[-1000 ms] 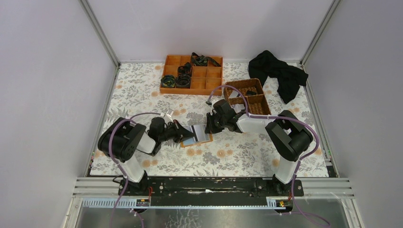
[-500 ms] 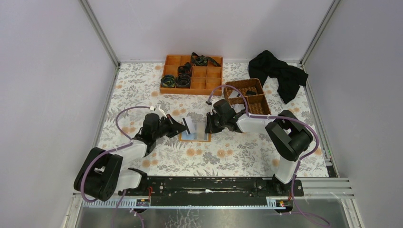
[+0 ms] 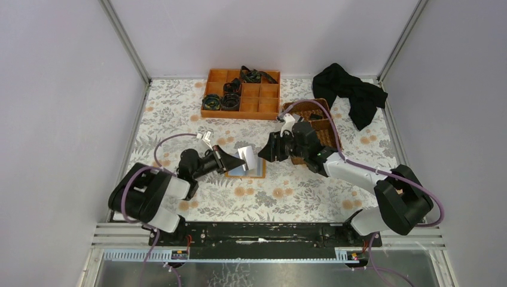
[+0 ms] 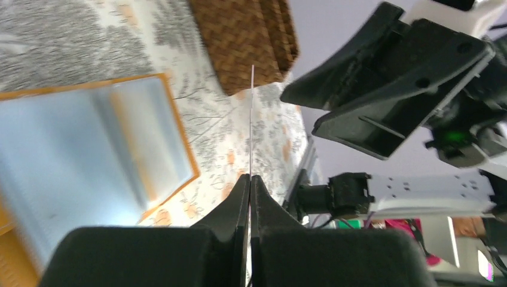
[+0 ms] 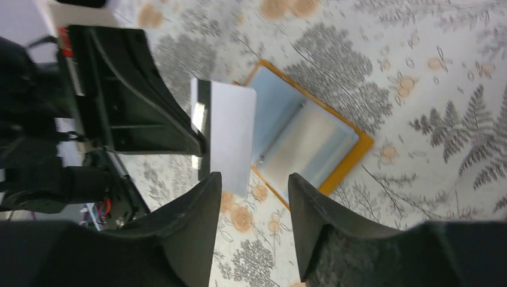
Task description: Take the credit cards out of the card holder
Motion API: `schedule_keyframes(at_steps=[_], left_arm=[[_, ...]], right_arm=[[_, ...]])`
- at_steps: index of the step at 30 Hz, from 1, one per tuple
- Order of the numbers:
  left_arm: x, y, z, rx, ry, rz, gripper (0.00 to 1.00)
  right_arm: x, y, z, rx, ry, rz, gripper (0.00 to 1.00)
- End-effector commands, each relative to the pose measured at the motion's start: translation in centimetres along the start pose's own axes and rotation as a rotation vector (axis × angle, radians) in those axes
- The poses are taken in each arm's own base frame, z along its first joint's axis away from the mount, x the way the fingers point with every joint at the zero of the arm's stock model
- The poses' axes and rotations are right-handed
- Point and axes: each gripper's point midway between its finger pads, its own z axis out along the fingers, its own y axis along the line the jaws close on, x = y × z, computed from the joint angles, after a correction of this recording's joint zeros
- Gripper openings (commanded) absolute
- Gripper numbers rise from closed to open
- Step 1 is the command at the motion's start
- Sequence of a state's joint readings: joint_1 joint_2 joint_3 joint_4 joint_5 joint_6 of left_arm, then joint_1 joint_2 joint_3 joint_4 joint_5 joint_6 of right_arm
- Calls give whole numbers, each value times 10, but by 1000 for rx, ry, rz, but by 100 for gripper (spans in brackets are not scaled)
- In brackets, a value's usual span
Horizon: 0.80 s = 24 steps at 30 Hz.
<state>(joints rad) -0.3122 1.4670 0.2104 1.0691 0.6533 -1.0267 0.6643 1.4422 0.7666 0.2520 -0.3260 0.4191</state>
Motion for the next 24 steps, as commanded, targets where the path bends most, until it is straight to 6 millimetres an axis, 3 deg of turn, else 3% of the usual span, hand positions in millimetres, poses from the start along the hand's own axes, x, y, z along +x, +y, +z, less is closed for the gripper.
schedule_keyframes(at_steps=[1, 9, 17, 21, 24], left_arm=[[-4, -66, -12, 331, 7, 84, 0], [-3, -86, -18, 389, 1, 169, 0], [5, -85, -11, 393, 36, 161, 0], [5, -81, -10, 382, 34, 151, 0], [4, -78, -8, 371, 27, 139, 0]], right_arm=[[-19, 25, -11, -173, -85, 14, 54], [-18, 44, -14, -293, -77, 21, 49], [-19, 54, -17, -354, -77, 28, 43], [-19, 56, -19, -366, -78, 36, 32], [-20, 55, -20, -355, -89, 39, 15]])
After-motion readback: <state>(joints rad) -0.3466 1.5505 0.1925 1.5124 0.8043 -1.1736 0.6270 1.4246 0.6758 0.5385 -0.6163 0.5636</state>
